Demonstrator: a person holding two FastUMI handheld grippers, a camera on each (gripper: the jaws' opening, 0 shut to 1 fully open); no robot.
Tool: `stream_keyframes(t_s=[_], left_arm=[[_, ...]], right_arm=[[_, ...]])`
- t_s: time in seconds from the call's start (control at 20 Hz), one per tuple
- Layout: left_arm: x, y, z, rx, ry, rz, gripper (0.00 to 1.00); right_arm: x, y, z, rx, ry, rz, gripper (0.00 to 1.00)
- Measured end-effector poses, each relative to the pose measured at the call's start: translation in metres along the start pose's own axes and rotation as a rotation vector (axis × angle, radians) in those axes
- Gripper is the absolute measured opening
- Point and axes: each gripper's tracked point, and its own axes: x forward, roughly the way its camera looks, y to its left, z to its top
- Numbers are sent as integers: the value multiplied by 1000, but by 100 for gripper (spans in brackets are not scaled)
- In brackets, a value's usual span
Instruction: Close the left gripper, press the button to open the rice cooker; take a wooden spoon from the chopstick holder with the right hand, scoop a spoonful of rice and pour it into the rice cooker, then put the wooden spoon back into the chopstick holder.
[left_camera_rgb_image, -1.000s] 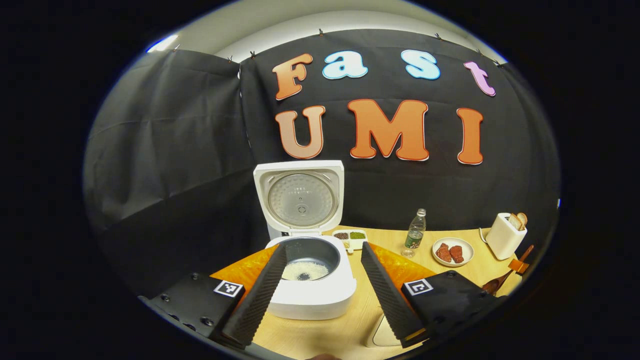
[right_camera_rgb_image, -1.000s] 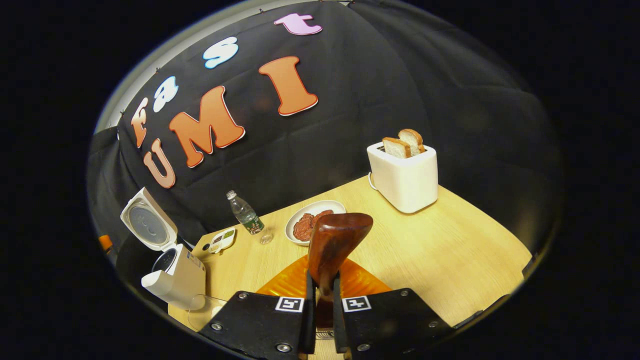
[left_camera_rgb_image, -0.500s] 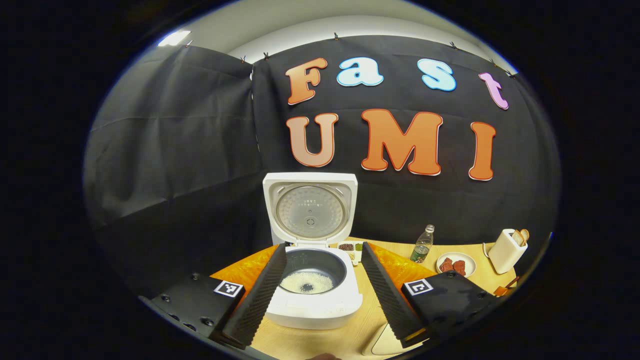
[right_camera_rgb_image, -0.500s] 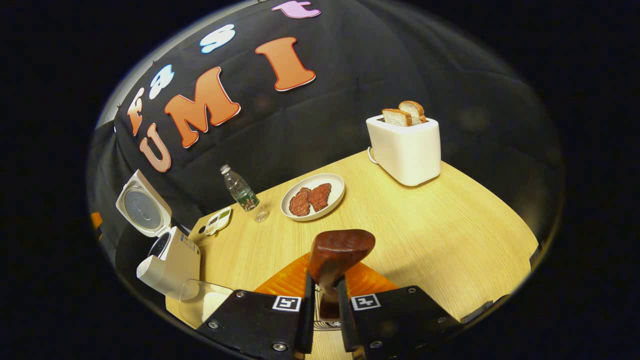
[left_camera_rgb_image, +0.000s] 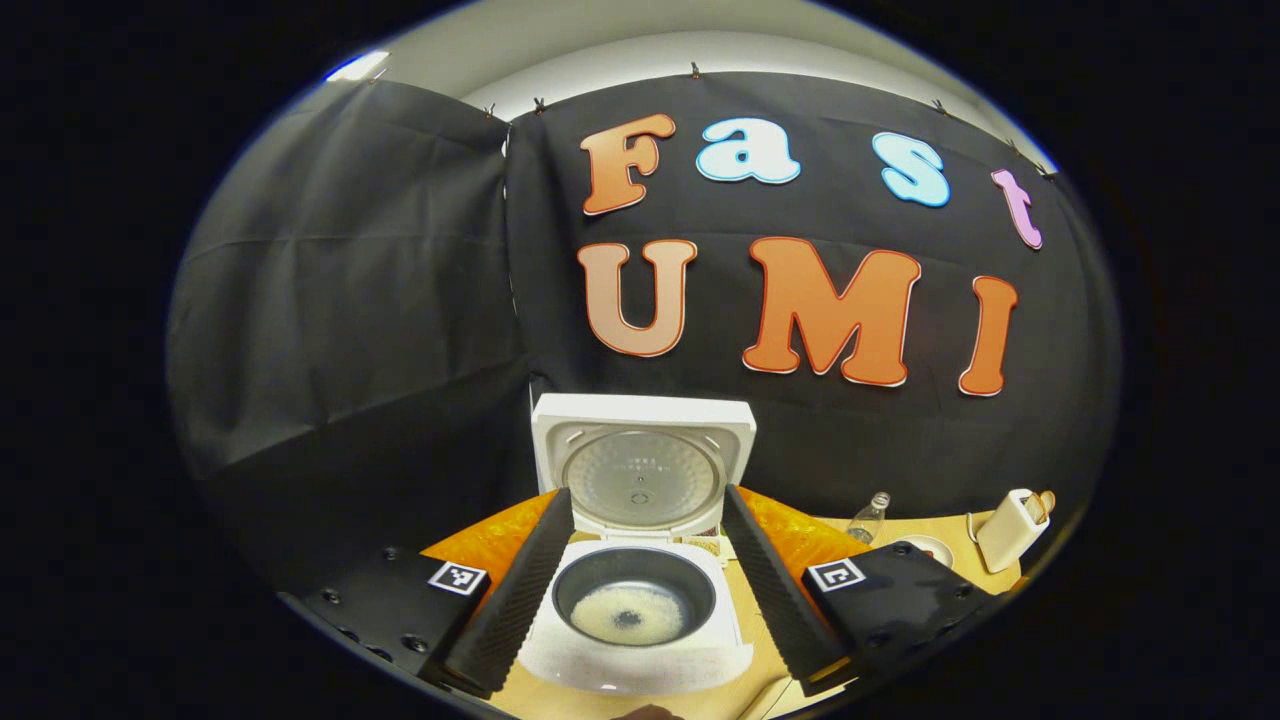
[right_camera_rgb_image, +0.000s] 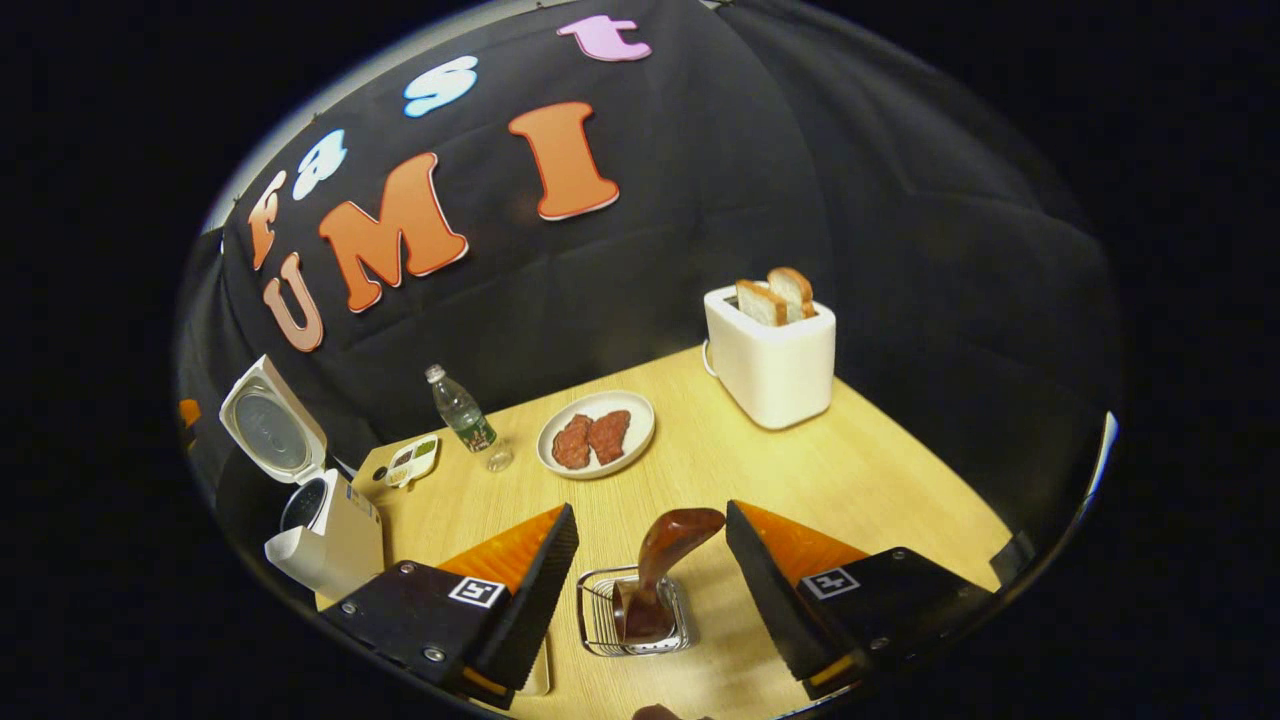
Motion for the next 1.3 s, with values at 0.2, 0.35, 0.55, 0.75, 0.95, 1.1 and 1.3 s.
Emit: stream_keyframes(t_s=[0.2,0.35,0.55,0.75,0.95,1.1,1.3], left_arm=[[50,9,19,-2,34,-24,99],[93,18,34,5,54,-17,99],[152,16,60,45,4,-18,99],[209,7,50,41,102,-33,96],[223,6,29,83,192,-14,96],[230,-1,25,72,218,-33,99],[199,-11,-15,46,402,-64,99]], right_arm=[[-20,24,46,-37,-82,26,94],[-33,36,74,-61,-149,15,93],[-57,52,99,-110,-210,8,94],[-70,56,97,-170,-225,-22,94],[-76,65,88,-217,-215,-15,94],[-76,71,79,-220,-198,18,94],[-62,86,66,-216,-164,77,94]])
